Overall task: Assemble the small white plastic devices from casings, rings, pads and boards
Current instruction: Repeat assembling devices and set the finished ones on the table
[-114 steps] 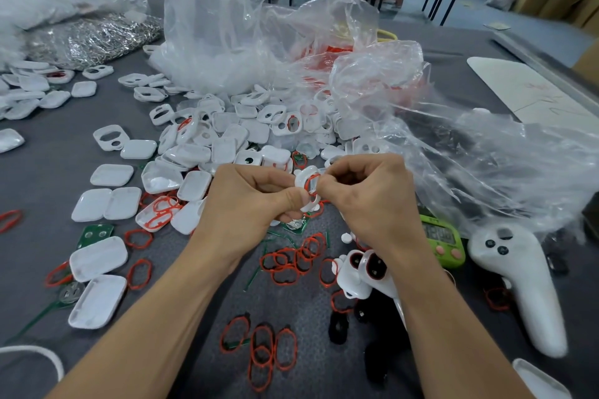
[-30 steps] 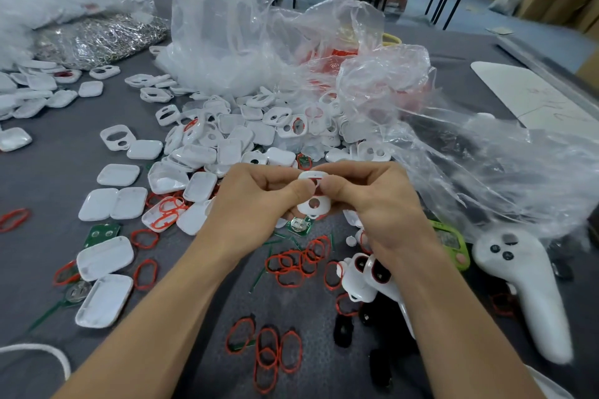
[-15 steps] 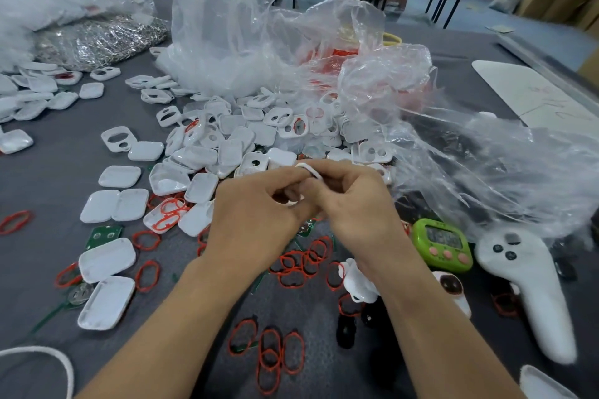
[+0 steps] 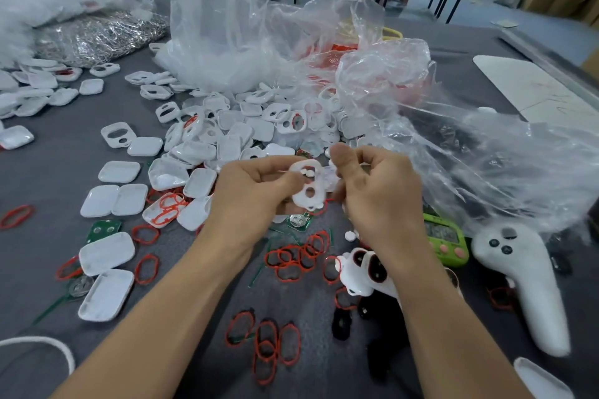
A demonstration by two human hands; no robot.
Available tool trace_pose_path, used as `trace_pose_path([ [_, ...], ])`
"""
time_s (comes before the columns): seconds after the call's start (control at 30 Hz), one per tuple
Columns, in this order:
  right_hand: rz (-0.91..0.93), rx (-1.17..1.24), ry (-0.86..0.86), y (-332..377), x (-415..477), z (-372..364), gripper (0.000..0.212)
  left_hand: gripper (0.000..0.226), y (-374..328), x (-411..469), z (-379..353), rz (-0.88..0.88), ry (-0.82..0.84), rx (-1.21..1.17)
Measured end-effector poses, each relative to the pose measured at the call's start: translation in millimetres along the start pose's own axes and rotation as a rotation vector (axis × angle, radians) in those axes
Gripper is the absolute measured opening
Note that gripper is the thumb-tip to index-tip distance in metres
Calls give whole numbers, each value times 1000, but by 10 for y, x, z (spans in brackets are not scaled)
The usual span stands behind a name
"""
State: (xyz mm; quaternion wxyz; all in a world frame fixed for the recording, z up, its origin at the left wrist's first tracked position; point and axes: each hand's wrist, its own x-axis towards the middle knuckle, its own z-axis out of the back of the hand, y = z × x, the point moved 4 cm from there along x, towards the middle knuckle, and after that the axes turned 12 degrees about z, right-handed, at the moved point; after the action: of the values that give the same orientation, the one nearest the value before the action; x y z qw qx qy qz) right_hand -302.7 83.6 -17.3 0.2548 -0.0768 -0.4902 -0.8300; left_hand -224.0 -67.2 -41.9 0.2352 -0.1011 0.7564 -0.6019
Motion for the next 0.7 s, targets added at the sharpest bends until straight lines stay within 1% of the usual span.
trace_pose_path([
  [0.03, 9, -82, 11, -18, 26, 57, 57, 22, 5, 28, 56, 20, -45, -16],
  [0.07, 7, -163, 47, -39, 61, 115, 47, 19, 2, 54, 107, 37, -72, -42],
  [0.1, -8, -230, 116, -70, 87, 180, 32, 17, 0, 77, 139, 55, -84, -75],
  [0.13, -34, -280, 213, -87, 105, 239, 21, 22, 5, 103, 156, 74, -94, -107],
  [0.17, -53, -323, 322, -95, 109, 276, 16, 29, 9, 123, 176, 96, -103, -139],
  [0.23, -66, -456, 520, -91, 63, 300, 17, 41, 33, 148, 182, 151, -108, -185],
  [0.27, -71, -537, 594, -99, 29, 305, 20, 43, 46, 156, 176, 182, -108, -195],
  [0.33, -105, -671, 660, -121, -23, 353, 26, 37, 66, 168, 168, 246, -107, -207],
  [0.4, -147, -667, 607, -134, -46, 457, 31, 24, 85, 177, 175, 306, -76, -200],
  [0.5, -179, -583, 437, -122, -84, 608, 34, 16, 100, 167, 184, 352, 12, -211],
  [0.57, -140, -598, 376, -99, -102, 630, 30, 13, 99, 155, 179, 344, 62, -191],
  [0.63, -107, -585, 357, -29, -130, 622, 25, 9, 90, 133, 161, 309, 112, -155],
  [0.7, -95, -495, 341, 82, -209, 634, 19, 8, 92, 103, 153, 274, 146, -98],
])
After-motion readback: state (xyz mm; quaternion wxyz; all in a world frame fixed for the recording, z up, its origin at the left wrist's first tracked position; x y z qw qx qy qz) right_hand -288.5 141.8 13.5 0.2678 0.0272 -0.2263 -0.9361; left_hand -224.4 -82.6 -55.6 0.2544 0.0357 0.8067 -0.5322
